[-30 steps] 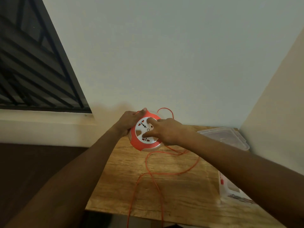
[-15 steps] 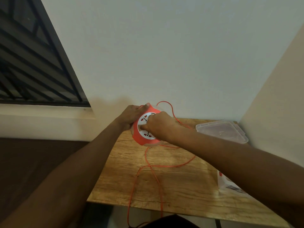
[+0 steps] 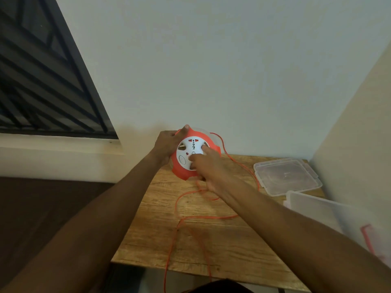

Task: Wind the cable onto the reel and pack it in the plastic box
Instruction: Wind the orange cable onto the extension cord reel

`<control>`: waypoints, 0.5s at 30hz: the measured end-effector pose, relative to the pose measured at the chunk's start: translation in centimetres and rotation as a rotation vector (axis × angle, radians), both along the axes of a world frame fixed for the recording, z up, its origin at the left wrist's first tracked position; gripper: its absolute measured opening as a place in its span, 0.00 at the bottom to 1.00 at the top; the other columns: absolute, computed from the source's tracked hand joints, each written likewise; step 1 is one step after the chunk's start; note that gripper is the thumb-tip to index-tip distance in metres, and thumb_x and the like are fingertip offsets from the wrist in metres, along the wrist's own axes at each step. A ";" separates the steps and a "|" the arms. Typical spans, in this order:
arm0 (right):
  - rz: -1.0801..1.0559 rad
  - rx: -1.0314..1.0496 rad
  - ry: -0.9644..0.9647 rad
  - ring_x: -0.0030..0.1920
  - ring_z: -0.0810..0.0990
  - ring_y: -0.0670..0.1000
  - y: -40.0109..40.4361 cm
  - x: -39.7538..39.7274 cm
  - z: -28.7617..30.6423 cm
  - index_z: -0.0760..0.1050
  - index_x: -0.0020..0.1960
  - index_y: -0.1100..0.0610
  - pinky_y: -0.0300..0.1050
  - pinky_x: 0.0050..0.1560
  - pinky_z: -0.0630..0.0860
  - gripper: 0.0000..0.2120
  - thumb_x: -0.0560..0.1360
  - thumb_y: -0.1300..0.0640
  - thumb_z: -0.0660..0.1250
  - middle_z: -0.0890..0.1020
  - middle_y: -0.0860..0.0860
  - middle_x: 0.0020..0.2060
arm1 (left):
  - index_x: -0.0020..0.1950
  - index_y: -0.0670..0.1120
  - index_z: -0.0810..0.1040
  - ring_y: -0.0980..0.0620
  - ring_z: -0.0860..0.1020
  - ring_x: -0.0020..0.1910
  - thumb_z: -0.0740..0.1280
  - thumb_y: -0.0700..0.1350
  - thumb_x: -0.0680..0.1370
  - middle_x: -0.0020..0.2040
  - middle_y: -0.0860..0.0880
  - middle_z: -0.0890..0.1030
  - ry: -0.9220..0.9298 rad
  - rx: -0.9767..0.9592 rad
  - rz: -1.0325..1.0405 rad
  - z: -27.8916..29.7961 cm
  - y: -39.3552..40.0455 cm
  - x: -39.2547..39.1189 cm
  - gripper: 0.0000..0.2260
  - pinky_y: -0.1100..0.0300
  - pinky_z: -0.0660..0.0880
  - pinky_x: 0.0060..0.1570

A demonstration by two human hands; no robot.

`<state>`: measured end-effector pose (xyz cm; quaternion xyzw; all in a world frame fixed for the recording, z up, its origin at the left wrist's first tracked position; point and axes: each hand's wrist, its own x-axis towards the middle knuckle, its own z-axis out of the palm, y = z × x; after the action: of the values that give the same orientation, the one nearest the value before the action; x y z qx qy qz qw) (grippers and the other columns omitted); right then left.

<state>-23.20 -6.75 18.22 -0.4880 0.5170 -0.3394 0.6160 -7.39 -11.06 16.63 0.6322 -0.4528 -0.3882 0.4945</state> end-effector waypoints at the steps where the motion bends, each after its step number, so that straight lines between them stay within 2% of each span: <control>1: 0.007 0.066 -0.077 0.36 0.81 0.51 0.5 0.1 0.1 0.58 0.77 0.48 0.41 0.27 0.76 0.35 0.74 0.60 0.66 0.80 0.57 0.52 | 0.51 0.37 0.85 0.47 0.88 0.38 0.69 0.61 0.79 0.46 0.41 0.88 -0.012 0.003 -0.012 -0.1 0.0 0.1 0.25 0.59 0.84 0.35; 2: 0.031 0.067 -0.084 0.31 0.80 0.49 0.8 0.1 0.0 0.54 0.78 0.46 0.40 0.26 0.75 0.38 0.73 0.59 0.67 0.80 0.57 0.49 | 0.53 0.38 0.86 0.47 0.88 0.38 0.69 0.62 0.79 0.47 0.41 0.88 -0.005 0.002 -0.011 -0.2 0.0 0.1 0.25 0.59 0.84 0.35; 3: 0.073 -0.008 -0.013 0.30 0.81 0.49 1.0 0.0 0.0 0.52 0.78 0.46 0.41 0.27 0.76 0.39 0.73 0.57 0.68 0.81 0.56 0.48 | 0.54 0.38 0.85 0.47 0.88 0.38 0.69 0.62 0.79 0.48 0.41 0.88 0.028 0.004 0.003 -0.2 -0.1 0.1 0.26 0.59 0.84 0.36; 4: 0.125 -0.155 0.139 0.32 0.83 0.49 1.1 -0.2 -0.1 0.53 0.78 0.49 0.43 0.31 0.79 0.38 0.73 0.55 0.68 0.82 0.54 0.49 | 0.54 0.38 0.85 0.47 0.88 0.39 0.69 0.62 0.78 0.48 0.41 0.88 0.070 0.009 0.020 -0.1 -0.1 0.2 0.26 0.57 0.85 0.36; 6: 0.235 -0.641 0.654 0.45 0.84 0.54 0.9 -1.4 -0.1 0.67 0.72 0.52 0.45 0.39 0.79 0.28 0.73 0.54 0.68 0.81 0.53 0.56 | 0.53 0.40 0.85 0.44 0.88 0.42 0.69 0.63 0.78 0.48 0.41 0.88 0.119 0.021 0.047 0.4 -0.4 0.4 0.25 0.54 0.85 0.40; 7: 0.304 -0.894 0.894 0.49 0.83 0.56 0.6 -2.0 0.0 0.73 0.67 0.51 0.44 0.38 0.76 0.23 0.73 0.57 0.68 0.79 0.53 0.59 | 0.51 0.42 0.86 0.43 0.88 0.43 0.69 0.63 0.78 0.48 0.42 0.88 0.124 0.026 0.050 0.7 -0.5 0.6 0.24 0.52 0.86 0.42; 9: 0.508 -1.231 1.130 0.53 0.79 0.59 -0.5 -3.0 0.6 0.76 0.62 0.51 0.45 0.35 0.73 0.20 0.71 0.64 0.68 0.72 0.56 0.67 | 0.50 0.45 0.85 0.42 0.88 0.44 0.69 0.63 0.78 0.48 0.43 0.89 0.123 0.031 0.020 1.4 -0.7 1.0 0.21 0.51 0.86 0.43; 12: 0.770 -1.331 1.252 0.62 0.74 0.61 -2.5 -3.8 3.0 0.73 0.64 0.45 0.51 0.42 0.78 0.24 0.72 0.63 0.69 0.59 0.55 0.76 | 0.56 0.44 0.84 0.42 0.88 0.45 0.68 0.63 0.79 0.51 0.43 0.89 0.065 0.031 -0.061 2.2 -0.8 1.1 0.22 0.52 0.86 0.42; 15: 0.864 -1.441 1.417 0.61 0.76 0.59 -3.6 -3.8 5.4 0.70 0.68 0.42 0.52 0.43 0.78 0.25 0.75 0.58 0.69 0.59 0.52 0.76 | 0.60 0.42 0.83 0.44 0.89 0.44 0.67 0.62 0.80 0.51 0.43 0.89 -0.024 0.039 -0.117 2.8 -1.1 0.8 0.24 0.54 0.86 0.42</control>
<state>-26.95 -10.32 23.67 -0.9574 0.2197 0.0395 -0.1831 -6.57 -12.18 19.39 0.6187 -0.4873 -0.4177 0.4530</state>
